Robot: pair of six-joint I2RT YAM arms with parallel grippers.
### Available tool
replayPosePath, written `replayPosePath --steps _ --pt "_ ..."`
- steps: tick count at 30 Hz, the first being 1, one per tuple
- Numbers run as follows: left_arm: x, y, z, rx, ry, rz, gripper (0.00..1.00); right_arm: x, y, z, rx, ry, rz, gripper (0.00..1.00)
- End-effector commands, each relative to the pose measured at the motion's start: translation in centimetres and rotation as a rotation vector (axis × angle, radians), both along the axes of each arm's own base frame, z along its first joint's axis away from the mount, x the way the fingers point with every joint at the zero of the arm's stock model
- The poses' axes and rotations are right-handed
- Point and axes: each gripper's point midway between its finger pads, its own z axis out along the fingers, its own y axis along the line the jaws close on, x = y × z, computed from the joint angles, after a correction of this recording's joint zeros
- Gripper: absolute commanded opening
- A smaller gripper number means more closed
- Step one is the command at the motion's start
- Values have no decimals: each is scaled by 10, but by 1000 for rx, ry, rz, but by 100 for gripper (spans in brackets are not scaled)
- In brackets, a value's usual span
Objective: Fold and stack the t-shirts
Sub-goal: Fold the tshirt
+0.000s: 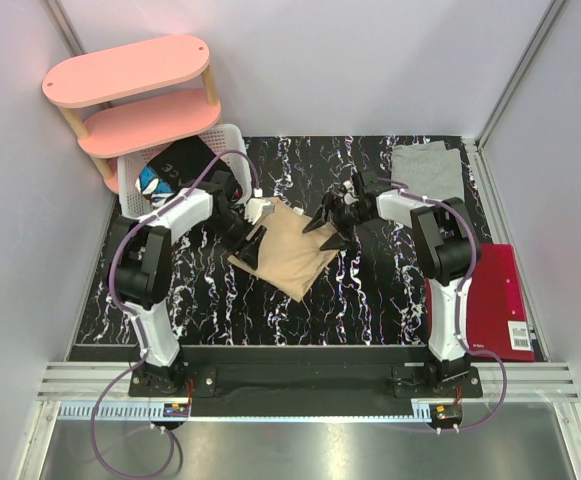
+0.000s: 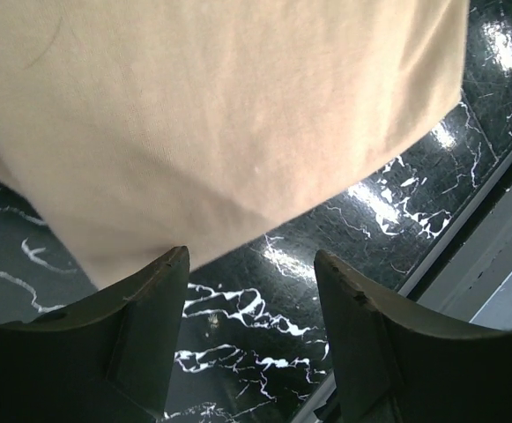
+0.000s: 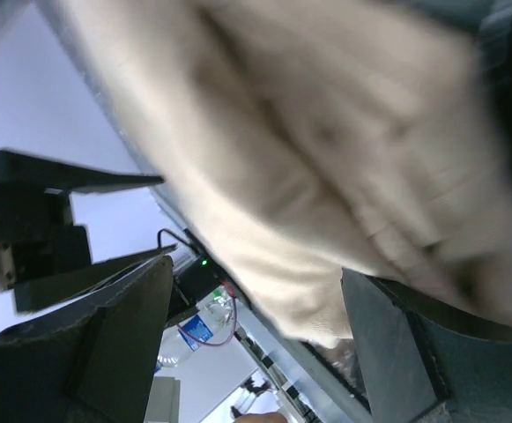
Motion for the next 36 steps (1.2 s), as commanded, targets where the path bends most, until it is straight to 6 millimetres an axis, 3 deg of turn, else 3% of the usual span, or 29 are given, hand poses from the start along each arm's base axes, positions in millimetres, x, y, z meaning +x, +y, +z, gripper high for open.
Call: replayPosePath --steps 1,6,8,11,12,14,15,18,20,23,28,29,36 --pt "13 -16 3 -30 -37 -48 63 0 -10 -45 -33 25 23 84" --pt "9 -29 3 -11 -63 -108 63 -4 -19 -78 -96 51 47 84" --pt "5 -30 -2 18 -70 -132 63 -3 -21 -78 -107 43 61 83" --pt "-9 -26 -22 63 -40 -174 63 0 -23 -50 -111 4 57 83" --pt "-11 -23 -27 76 -34 -182 63 6 -23 -26 -110 -52 47 83" --pt "-18 -13 -41 117 -27 -185 62 10 -25 -1 -114 -94 36 85" --pt "-20 -11 -43 123 -30 -190 62 21 -25 24 -100 -151 21 85" --pt "-25 -9 -46 121 -25 -183 62 43 -19 63 -47 -222 1 85" --pt "-27 -11 -48 111 -14 -174 62 54 -12 69 -21 -216 -9 85" --pt "-24 -14 -51 112 -12 -161 62 68 -1 56 25 -164 0 84" --pt "-17 -15 -55 120 -19 -150 62 69 11 11 54 -63 18 84" --pt "-16 -15 -55 122 -21 -148 62 68 11 -5 47 -32 19 84" --pt "-1 -10 -50 143 -62 -136 63 47 0 -56 -29 48 22 83"
